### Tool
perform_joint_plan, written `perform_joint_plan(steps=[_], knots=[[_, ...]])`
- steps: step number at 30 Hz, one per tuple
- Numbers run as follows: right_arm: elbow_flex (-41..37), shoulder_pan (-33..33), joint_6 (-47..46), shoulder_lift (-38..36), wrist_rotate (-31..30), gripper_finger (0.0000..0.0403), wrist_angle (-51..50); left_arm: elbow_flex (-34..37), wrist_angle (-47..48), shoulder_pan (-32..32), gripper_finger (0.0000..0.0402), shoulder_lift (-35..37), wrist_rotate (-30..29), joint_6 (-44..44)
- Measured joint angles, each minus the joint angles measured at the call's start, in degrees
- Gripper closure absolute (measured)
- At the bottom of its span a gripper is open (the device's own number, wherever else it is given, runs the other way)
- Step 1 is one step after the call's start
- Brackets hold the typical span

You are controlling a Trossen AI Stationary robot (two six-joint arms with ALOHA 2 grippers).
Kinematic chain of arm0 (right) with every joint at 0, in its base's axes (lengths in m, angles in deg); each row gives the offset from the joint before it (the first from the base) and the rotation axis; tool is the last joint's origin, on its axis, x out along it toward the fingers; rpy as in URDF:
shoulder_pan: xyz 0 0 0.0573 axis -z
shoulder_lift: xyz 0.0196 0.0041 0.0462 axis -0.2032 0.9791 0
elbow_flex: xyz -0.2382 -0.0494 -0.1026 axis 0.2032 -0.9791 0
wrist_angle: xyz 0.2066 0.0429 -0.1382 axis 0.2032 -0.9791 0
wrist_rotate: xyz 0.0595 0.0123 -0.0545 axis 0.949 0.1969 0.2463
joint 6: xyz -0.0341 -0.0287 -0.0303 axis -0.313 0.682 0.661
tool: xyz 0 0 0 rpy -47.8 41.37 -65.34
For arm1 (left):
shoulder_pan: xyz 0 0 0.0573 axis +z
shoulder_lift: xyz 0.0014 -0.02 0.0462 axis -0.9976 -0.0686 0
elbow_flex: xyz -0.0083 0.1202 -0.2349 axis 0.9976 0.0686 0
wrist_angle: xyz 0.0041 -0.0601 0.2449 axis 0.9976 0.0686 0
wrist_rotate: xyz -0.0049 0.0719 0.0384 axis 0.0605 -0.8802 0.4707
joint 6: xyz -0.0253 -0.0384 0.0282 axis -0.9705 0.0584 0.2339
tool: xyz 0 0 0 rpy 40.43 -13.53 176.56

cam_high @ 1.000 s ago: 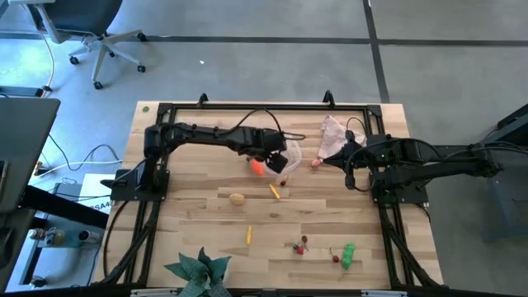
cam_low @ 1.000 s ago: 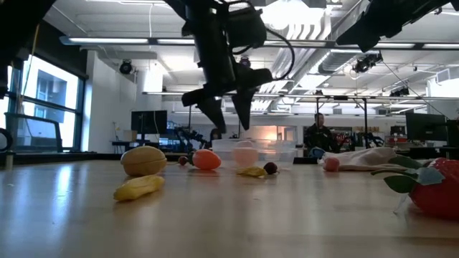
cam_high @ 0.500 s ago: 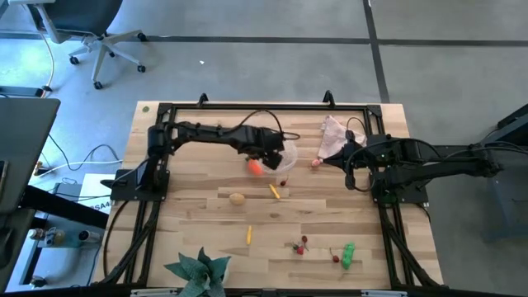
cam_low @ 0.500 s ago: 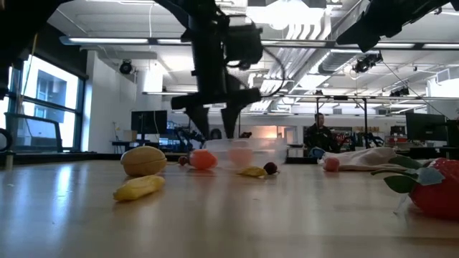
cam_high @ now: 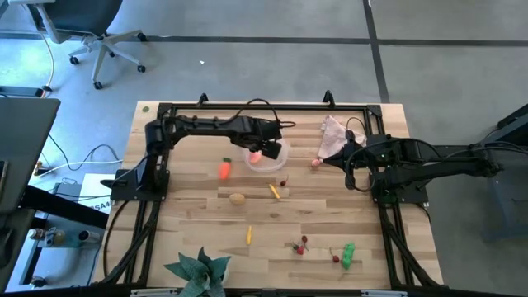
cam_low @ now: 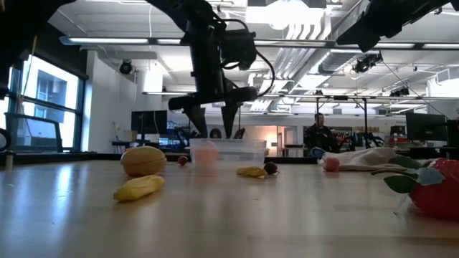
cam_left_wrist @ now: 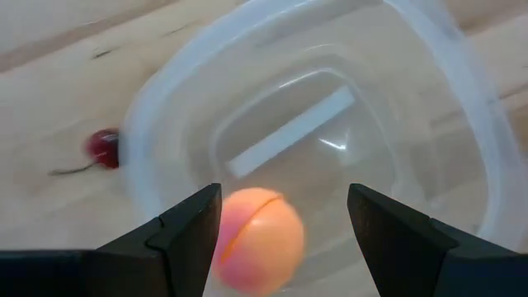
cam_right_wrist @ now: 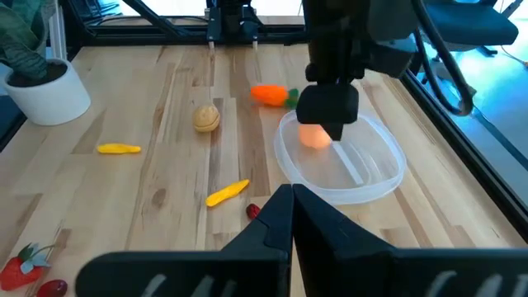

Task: Pick and placing Produce into tupperware
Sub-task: Put the red cherry into the transparent bin

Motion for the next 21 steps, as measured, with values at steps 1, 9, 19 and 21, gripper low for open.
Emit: perform_joint_plan(steps=[1,9,19,21], knots=[[0.00,-0.01,0.00,0.01,0.00,0.0402,-0.04,0.01,1.12,0.22,0.0149,0.56,-0.67,-0.47],[0.00,-0.01,0.00,0.00,0.01,0.0402,-0.02,-0.05,11.32,0.69,0.0149,5.07,-10.74,-6.15],[0.00,-0.02,-0.01,0.00,0.00,0.0402,-0.02,4.47,10.00,4.53,0.0149,4.69,-7.35,-13.44],[0.00,0.00,-0.01,0.02,0.02,0.0402,-0.02,4.73,9.35,4.72,0.0149,4.67,-6.57,-14.83]])
